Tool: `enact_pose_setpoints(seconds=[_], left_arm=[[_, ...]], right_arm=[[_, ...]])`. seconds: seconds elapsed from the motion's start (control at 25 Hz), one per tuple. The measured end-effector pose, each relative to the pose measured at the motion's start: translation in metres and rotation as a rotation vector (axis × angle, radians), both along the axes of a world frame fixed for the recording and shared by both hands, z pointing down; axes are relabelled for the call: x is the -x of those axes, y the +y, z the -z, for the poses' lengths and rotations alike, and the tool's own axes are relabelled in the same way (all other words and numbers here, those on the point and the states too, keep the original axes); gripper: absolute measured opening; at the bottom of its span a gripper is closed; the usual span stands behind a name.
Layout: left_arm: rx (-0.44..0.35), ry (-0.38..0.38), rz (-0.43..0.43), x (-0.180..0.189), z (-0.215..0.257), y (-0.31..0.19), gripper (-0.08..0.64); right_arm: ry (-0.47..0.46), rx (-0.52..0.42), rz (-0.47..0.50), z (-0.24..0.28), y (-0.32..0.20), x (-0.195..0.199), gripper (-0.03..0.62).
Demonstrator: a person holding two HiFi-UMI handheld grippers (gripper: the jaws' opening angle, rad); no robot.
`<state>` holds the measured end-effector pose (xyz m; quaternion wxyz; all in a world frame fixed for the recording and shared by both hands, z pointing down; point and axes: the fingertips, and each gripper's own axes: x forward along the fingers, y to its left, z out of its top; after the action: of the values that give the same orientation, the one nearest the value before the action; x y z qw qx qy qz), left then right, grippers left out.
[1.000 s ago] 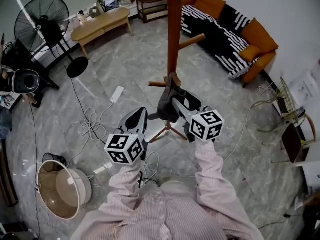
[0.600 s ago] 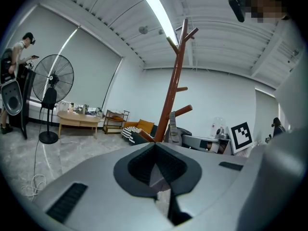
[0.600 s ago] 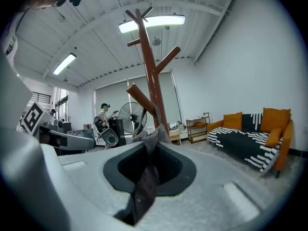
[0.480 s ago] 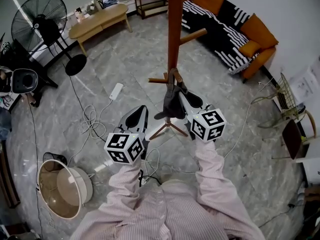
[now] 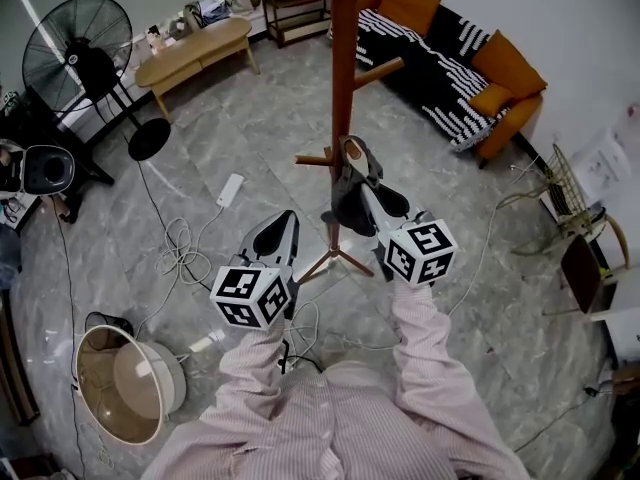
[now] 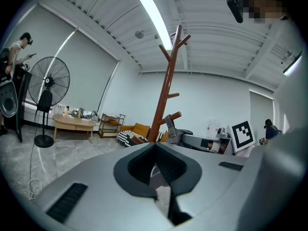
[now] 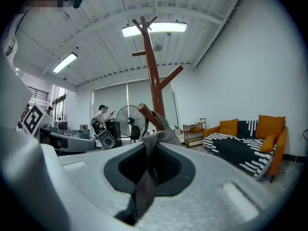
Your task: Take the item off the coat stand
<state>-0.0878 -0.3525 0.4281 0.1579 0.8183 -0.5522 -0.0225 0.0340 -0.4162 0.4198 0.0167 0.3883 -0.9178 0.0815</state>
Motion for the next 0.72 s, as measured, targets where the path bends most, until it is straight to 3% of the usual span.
enact_pose_setpoints(seconds=[0.72], left_arm=[[-0.077,0.007,-0.037,-0.003,0.031,0.039,0.002]], right_arm=[[-0.017,-0.081,-0.056,0.037,0.043,-0.006,0.025]])
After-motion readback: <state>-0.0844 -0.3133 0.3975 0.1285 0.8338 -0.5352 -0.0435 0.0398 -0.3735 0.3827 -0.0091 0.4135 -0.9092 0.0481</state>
